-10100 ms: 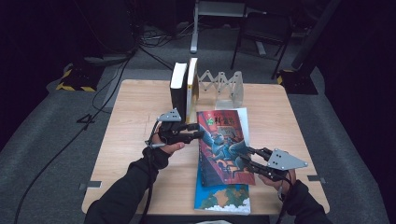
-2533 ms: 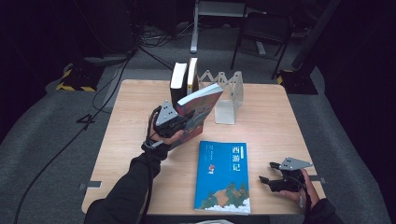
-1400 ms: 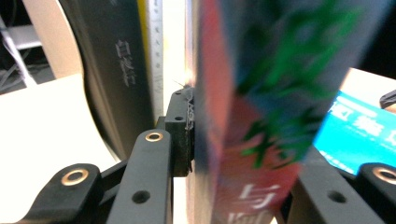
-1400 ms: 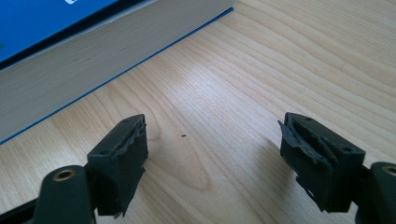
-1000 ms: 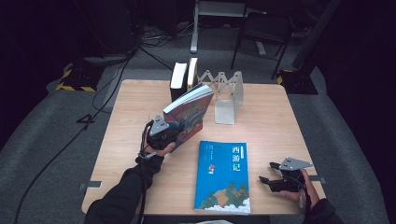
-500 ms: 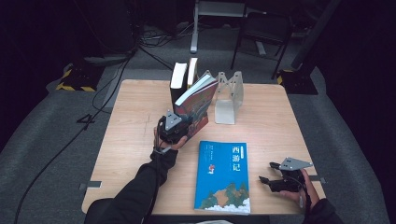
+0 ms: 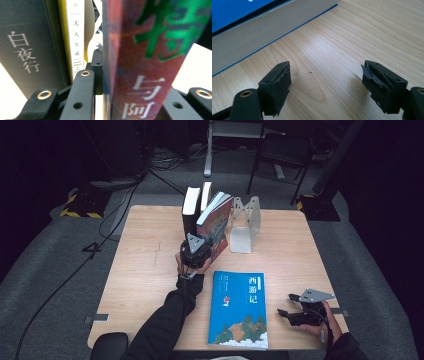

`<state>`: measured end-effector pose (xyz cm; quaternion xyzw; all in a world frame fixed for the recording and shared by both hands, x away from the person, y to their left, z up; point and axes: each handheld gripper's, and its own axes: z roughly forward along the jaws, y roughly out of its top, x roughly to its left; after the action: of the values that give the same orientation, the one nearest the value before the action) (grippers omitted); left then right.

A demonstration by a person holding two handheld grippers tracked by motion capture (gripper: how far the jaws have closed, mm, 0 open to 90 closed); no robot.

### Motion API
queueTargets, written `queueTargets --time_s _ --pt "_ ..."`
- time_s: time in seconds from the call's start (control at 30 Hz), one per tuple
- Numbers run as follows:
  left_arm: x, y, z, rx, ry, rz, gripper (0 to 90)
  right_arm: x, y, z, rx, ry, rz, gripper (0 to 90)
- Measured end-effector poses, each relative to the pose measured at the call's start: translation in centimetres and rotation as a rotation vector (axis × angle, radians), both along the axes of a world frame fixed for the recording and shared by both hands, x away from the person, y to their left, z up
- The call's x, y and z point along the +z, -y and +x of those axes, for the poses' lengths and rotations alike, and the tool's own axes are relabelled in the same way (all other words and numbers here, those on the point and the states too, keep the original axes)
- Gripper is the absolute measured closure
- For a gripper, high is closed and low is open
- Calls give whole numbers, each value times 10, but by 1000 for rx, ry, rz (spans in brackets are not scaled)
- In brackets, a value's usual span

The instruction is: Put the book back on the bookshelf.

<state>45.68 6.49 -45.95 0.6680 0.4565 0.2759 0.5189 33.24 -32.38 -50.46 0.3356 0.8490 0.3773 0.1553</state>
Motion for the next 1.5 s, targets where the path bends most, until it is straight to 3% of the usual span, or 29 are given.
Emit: queueTargets --time_s 0.33,0.6,0.83,1.27,1.5 --pt "0 17 7 23 0 -22 733 0 0 0 3 -1 1 229" --pt "0 29 13 40 7 -17 730 0 0 0 6 0 0 228" --pt "2 45 20 23 10 8 722 0 0 0 7 -1 1 228" --pt "3 49 36 18 18 49 708 0 0 1 13 -1 2 228" --pt "3 48 36 5 8 68 675 0 0 0 13 -1 2 227"
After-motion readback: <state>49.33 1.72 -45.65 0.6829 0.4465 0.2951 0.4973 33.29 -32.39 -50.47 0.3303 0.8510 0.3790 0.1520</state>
